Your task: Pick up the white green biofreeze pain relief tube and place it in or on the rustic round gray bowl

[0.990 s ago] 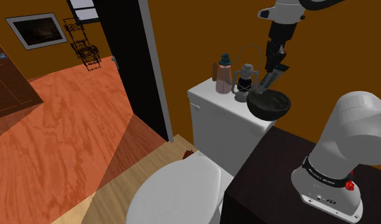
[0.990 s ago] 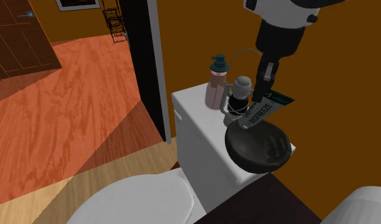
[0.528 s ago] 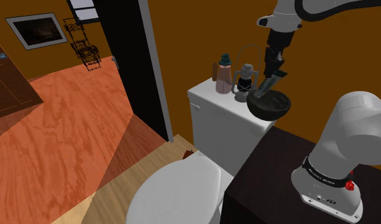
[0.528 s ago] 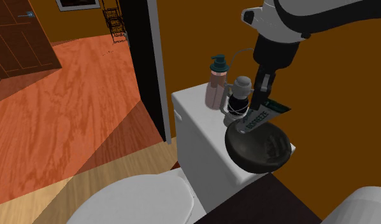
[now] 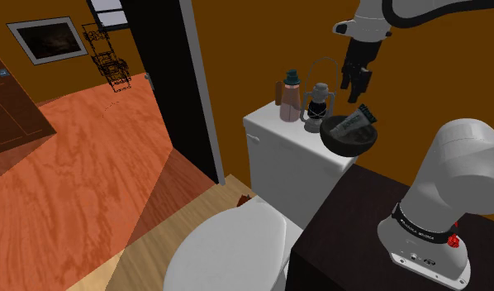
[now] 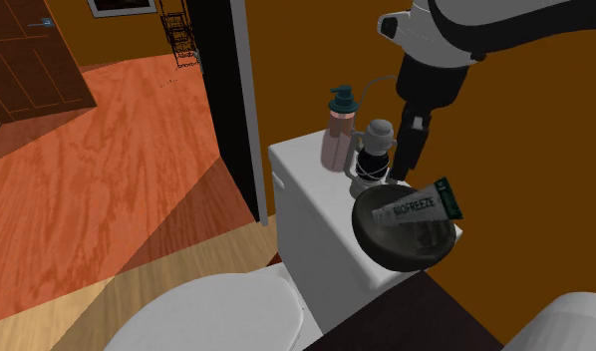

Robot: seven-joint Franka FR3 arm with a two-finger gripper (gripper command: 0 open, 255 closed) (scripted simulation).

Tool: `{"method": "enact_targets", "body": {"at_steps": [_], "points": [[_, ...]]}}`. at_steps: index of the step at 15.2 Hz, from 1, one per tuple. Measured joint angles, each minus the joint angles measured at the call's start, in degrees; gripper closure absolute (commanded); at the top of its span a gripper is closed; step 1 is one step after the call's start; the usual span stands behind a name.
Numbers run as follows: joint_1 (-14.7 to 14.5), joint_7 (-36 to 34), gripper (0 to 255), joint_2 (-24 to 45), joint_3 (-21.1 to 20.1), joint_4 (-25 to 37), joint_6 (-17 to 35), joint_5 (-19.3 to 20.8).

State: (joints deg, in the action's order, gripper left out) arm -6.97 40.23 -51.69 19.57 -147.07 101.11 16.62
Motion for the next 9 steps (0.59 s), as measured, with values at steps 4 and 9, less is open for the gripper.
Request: {"method": "enact_targets", "body": {"at_steps": [4,9], "points": [[-0.09,0.32,0,-0.09,-0.44,2.29,-2.32,-0.41],[-0.60,0.37,0,0.51,-1.71,7.16,-6.65,-1.56]]}}
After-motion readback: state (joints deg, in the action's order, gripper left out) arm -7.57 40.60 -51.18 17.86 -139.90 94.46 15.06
